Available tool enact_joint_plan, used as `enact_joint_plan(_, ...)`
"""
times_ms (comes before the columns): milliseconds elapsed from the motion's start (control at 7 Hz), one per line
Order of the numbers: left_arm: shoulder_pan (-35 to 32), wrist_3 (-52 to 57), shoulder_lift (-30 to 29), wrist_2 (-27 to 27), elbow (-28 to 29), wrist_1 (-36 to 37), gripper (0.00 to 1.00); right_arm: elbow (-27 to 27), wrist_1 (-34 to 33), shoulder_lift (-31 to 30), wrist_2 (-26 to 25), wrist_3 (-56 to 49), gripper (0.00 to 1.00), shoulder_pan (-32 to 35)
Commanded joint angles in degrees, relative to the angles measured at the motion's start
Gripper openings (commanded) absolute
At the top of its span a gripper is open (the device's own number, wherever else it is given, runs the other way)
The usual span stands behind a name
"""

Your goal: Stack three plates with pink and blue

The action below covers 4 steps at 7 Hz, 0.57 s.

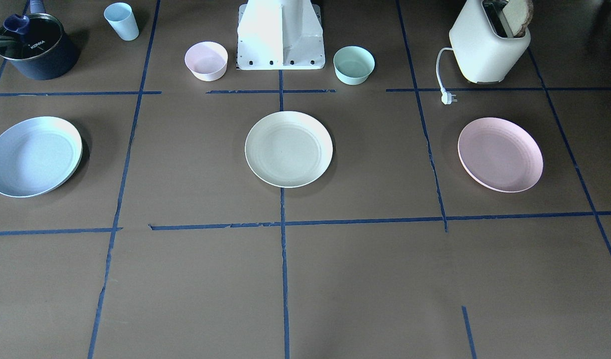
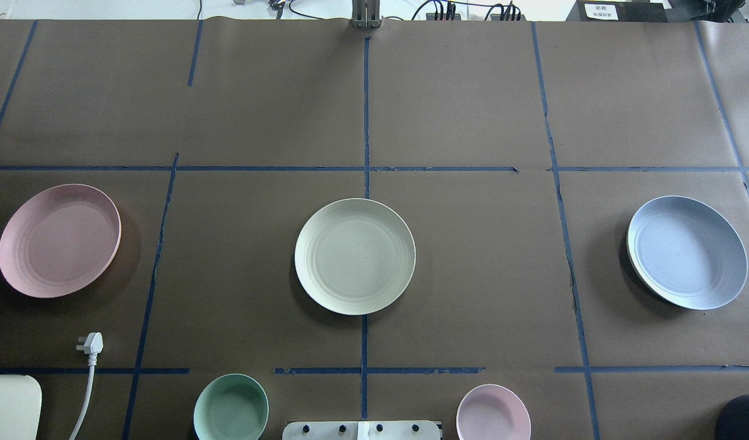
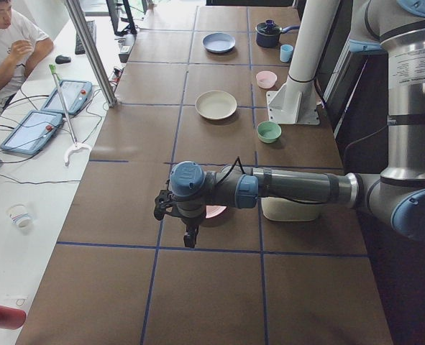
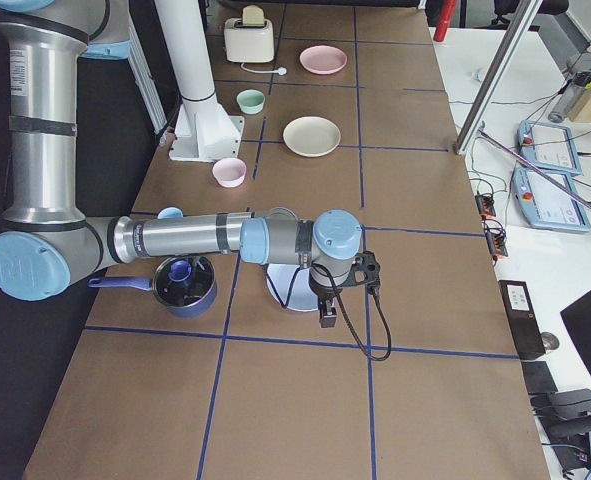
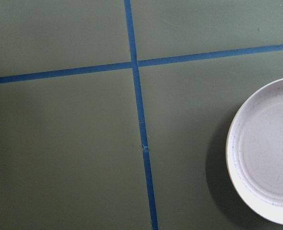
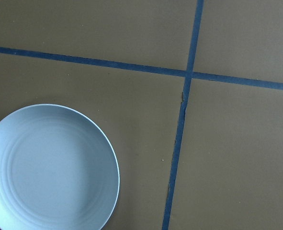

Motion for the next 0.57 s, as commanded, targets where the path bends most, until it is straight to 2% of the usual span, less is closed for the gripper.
enact_joint_plan(0, 0.1, -0.3, -0.1, 0.2, -0.2, 0.2, 1.00, 0.1, 0.0, -1.2, -0.2, -0.1, 1.00, 2.0)
enact_joint_plan(429, 0.1, -0.3, 0.2, 0.3, -0.6, -0.3, 1.00, 0.0, 0.0, -1.3, -0.1, 0.1, 1.00, 2.1)
